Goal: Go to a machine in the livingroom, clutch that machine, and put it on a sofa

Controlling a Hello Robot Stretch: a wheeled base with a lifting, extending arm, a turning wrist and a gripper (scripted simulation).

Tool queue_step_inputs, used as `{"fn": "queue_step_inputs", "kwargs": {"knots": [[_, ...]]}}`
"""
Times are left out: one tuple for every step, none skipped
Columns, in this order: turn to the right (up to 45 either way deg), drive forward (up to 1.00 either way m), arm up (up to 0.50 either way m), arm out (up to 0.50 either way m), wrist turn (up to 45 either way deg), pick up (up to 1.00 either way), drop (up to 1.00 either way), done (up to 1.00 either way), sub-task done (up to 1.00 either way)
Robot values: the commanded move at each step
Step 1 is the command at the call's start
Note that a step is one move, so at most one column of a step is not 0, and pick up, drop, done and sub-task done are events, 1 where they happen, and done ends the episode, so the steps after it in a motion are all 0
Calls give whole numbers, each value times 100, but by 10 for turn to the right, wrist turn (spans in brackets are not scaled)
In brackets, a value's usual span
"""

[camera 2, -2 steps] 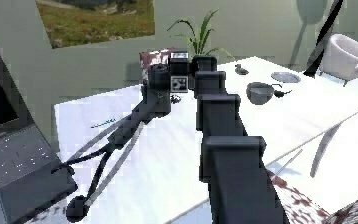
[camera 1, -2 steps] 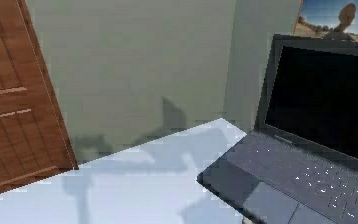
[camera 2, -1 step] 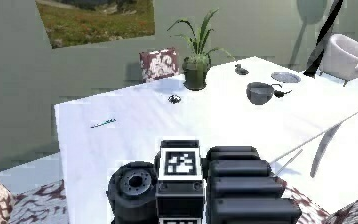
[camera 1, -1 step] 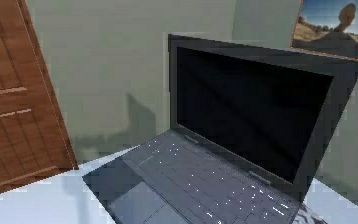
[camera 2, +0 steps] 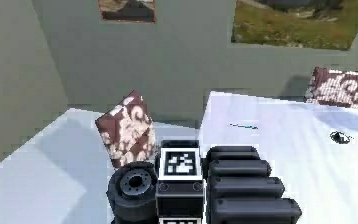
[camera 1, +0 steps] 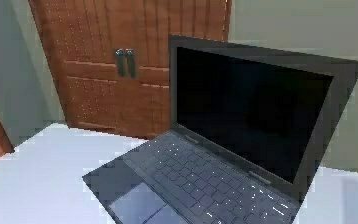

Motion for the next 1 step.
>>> {"fn": "queue_step_inputs", "kwargs": {"knots": [[-390,0,0,0,0,0,0,0,0]]}}
